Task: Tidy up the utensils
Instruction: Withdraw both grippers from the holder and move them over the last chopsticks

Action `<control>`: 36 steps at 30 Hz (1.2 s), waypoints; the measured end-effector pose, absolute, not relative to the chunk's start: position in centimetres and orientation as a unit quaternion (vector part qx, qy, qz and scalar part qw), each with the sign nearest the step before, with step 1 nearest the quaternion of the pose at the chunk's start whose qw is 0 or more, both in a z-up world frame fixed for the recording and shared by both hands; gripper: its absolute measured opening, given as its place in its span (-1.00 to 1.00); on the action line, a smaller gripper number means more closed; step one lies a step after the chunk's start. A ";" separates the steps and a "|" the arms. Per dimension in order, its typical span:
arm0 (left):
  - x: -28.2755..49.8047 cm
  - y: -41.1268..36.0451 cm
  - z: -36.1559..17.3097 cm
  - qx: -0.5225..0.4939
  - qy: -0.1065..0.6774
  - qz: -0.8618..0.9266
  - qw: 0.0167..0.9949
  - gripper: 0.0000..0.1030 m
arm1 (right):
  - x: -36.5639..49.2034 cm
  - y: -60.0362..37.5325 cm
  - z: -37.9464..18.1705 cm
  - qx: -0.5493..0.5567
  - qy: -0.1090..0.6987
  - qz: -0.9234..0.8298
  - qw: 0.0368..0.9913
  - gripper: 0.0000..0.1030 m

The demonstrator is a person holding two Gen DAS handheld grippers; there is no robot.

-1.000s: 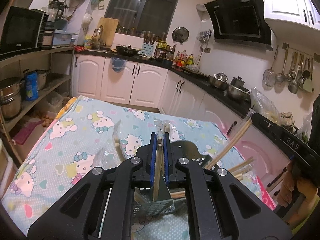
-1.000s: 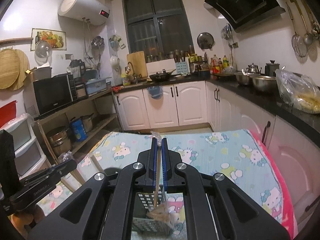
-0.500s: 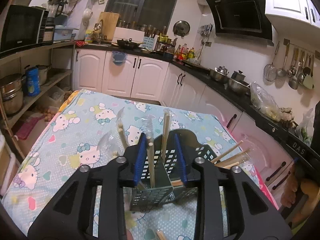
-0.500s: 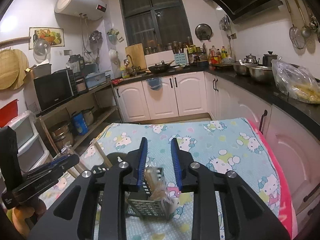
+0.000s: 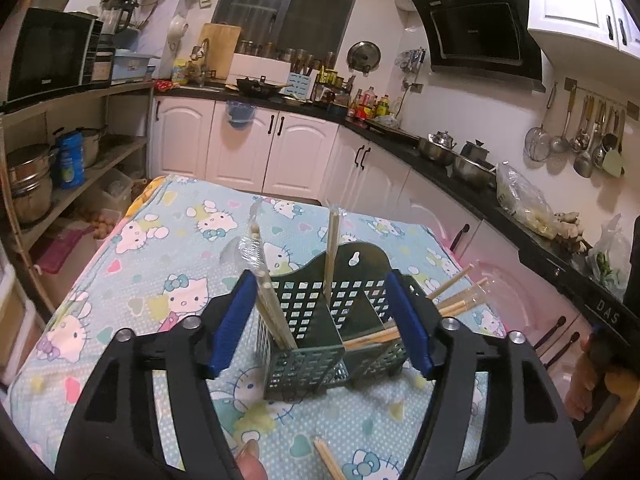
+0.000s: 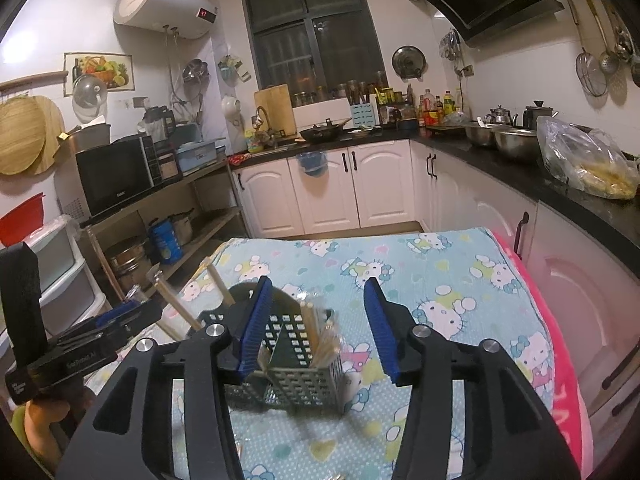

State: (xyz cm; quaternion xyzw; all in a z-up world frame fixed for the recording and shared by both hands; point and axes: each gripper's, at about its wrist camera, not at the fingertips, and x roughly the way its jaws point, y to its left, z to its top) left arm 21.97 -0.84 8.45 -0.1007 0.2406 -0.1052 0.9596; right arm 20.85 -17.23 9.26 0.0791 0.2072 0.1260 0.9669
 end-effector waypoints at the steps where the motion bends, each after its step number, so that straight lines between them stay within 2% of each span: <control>1: 21.8 -0.7 8.5 -0.102 0.240 -0.104 0.960 0.29 | 20.8 -17.2 9.2 0.079 0.207 0.126 0.967 -0.07; 4: 21.0 -0.3 8.5 -0.109 0.236 -0.101 0.960 0.51 | 20.2 -17.3 9.1 0.079 0.208 0.125 0.967 -0.05; 6: 20.6 -0.1 8.5 -0.113 0.236 -0.101 0.960 0.53 | 20.3 -17.3 9.1 0.081 0.208 0.127 0.966 -0.02; 12: 19.6 0.4 8.3 -0.118 0.237 -0.093 0.960 0.77 | 18.2 -17.6 8.1 0.084 0.213 0.129 0.965 0.08; 36: 16.7 1.5 5.0 -0.122 0.275 -0.079 0.951 0.78 | 15.5 -17.0 3.1 0.091 0.285 0.134 0.945 0.11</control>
